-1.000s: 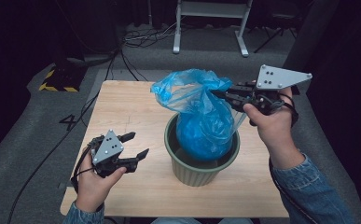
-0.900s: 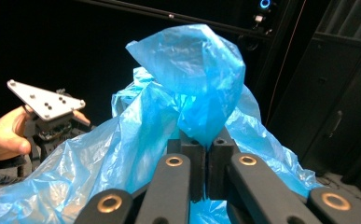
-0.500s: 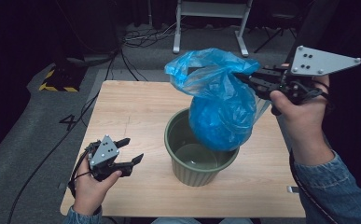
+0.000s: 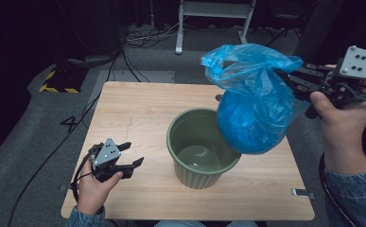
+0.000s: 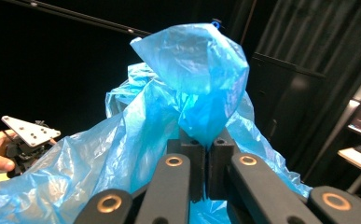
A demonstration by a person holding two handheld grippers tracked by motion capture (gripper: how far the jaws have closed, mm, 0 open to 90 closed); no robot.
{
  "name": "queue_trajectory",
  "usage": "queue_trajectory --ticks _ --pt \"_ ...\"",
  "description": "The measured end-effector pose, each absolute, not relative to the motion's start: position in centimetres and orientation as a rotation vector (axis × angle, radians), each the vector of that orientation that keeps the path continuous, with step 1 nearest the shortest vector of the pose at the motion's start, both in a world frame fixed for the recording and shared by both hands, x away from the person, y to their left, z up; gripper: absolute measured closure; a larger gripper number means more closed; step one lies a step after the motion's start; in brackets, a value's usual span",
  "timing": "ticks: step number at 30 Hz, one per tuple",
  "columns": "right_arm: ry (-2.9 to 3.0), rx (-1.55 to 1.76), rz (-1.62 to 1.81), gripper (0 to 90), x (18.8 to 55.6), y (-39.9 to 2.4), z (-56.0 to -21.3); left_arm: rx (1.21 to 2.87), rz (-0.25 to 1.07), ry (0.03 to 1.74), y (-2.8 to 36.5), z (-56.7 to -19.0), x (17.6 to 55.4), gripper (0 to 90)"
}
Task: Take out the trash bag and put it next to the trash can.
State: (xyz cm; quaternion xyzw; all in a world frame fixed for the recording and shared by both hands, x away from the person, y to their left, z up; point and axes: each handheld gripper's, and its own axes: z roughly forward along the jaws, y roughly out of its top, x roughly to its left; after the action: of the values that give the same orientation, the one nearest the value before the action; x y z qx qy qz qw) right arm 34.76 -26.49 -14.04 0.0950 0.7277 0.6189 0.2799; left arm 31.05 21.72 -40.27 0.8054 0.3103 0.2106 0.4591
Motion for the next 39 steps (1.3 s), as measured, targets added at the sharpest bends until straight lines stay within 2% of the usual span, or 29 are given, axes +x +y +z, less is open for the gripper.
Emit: queue_trajectory --ticks 10,22,39 --pt "1.908 0.361 1.614 88.4 35.3 -30.8 -16.0 1.982 0.504 0.776 21.8 -40.8 31.9 32.0" --pt "1.982 0.535 1.591 88.4 38.3 -33.8 -22.4 2.005 0.495 0.789 21.8 -41.6 32.0 32.2" --pt "2.067 0.622 1.567 88.4 41.9 -33.0 -27.9 2.020 0.498 0.833 22.6 -42.5 30.6 32.0"
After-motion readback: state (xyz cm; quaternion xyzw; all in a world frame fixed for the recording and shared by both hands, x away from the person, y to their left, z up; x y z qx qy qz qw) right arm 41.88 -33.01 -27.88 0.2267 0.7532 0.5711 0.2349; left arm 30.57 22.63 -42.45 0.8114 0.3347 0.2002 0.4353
